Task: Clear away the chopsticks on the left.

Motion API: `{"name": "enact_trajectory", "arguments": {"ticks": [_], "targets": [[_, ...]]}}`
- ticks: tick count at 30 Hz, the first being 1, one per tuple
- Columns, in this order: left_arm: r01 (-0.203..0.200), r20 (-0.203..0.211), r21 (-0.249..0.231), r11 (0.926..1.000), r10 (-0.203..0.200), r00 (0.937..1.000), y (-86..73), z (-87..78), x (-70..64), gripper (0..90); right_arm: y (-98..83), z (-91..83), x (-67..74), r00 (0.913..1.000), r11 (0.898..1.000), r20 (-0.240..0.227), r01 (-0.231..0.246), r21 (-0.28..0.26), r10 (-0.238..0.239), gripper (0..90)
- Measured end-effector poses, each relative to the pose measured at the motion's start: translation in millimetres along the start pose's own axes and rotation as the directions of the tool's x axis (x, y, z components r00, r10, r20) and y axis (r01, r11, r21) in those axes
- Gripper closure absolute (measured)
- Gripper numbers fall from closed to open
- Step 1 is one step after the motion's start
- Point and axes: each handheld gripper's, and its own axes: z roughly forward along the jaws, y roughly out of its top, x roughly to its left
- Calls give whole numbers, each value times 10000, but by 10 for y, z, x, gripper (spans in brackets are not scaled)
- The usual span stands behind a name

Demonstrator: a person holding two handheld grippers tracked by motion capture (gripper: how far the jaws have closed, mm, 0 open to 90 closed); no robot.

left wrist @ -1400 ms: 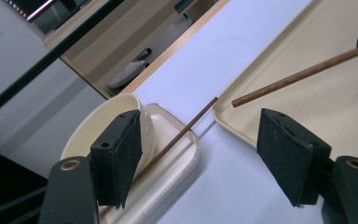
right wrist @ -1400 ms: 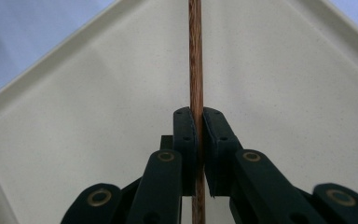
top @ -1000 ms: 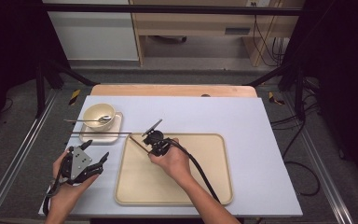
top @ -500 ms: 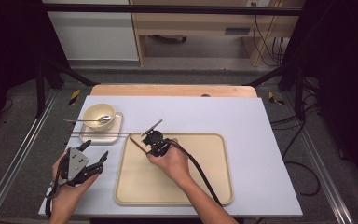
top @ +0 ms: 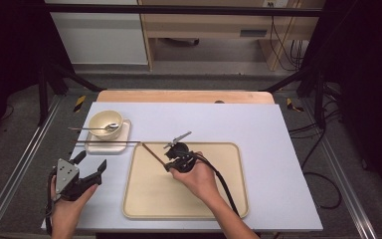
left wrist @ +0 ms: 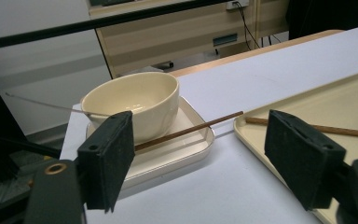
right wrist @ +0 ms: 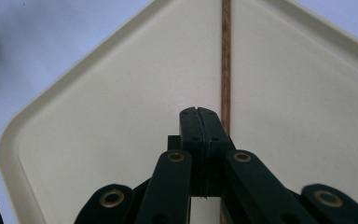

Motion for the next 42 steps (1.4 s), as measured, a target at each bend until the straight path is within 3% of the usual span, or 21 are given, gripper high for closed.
{"name": "enact_trajectory", "arguments": {"ticks": [7, 12, 17, 27, 36, 42], "targets": [[408, -109, 68, 9991, -408, 9991, -23, -36, 22, 194, -191, -103, -99, 9998, 9996, -147, -123, -261, 119, 900], [662, -292, 167, 9977, -657, 9974, -55, -75, 37, 178, -287, -102, -114, 9998, 9999, -168, -91, -94, 89, 900], [1135, -192, 93, 9935, -1133, 9934, -79, -107, 55, 162, -348, -87, -133, 9996, 9999, -268, -121, -40, 120, 900], [1336, -185, 22, 9910, -1335, 9909, -88, -124, 81, 164, -377, -58, -179, 9996, 9997, -120, -263, 4, 263, 900], [1242, -143, 36, 9923, -1241, 9922, -85, -123, 72, 169, -414, 6, -310, 9973, 9969, 85, -735, 295, 733, 900], [1266, -139, 43, 9919, -1265, 9919, -85, -124, 78, 173, -442, 29, -322, 9961, 9953, -105, -872, 419, 877, 900]]}}
